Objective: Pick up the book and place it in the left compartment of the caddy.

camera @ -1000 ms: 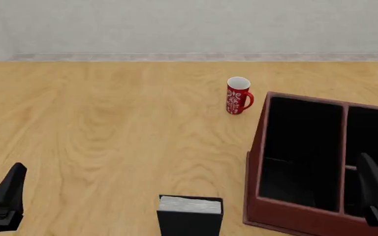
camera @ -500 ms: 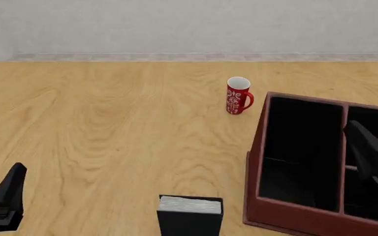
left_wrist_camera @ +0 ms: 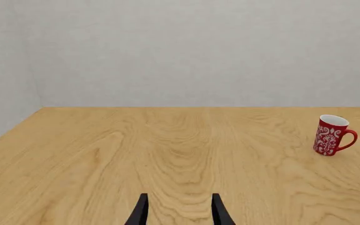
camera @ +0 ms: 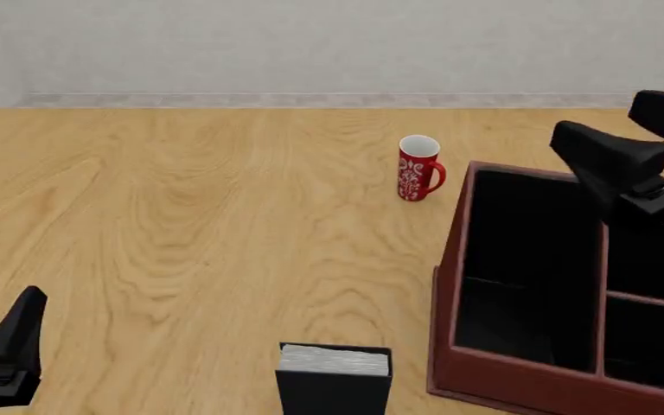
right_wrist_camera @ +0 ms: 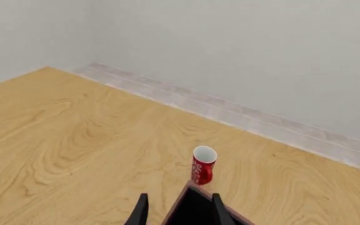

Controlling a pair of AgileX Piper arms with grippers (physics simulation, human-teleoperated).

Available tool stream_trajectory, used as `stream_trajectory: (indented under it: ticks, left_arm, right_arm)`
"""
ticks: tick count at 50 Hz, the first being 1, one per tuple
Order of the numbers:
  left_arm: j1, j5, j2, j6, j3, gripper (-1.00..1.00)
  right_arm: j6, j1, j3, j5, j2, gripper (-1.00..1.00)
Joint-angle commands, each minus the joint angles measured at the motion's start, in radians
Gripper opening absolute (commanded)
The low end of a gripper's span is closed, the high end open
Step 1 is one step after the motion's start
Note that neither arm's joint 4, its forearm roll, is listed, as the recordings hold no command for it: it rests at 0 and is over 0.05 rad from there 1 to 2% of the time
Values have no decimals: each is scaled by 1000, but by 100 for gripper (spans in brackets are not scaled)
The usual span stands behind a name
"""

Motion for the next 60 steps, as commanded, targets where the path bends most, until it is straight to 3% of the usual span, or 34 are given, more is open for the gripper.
stream_trajectory:
  ticks: [1, 13, 28, 42, 60]
  left_arm:
    - [0, 0, 0, 0, 0, 100]
    - [0, 0, 0, 0, 0, 100]
    - [0, 0, 0, 0, 0, 100]
    - [0, 0, 0, 0, 0, 100]
    - [0, 0, 0, 0, 0, 100]
  right_arm:
    - [-11, 46, -126, 106, 101, 100]
    - [41, 198, -212, 214, 179, 100]
    - [30, 264, -255, 258, 234, 100]
    - [-66, 385, -272, 309, 212, 100]
    - [-88, 477, -257, 335, 197, 100]
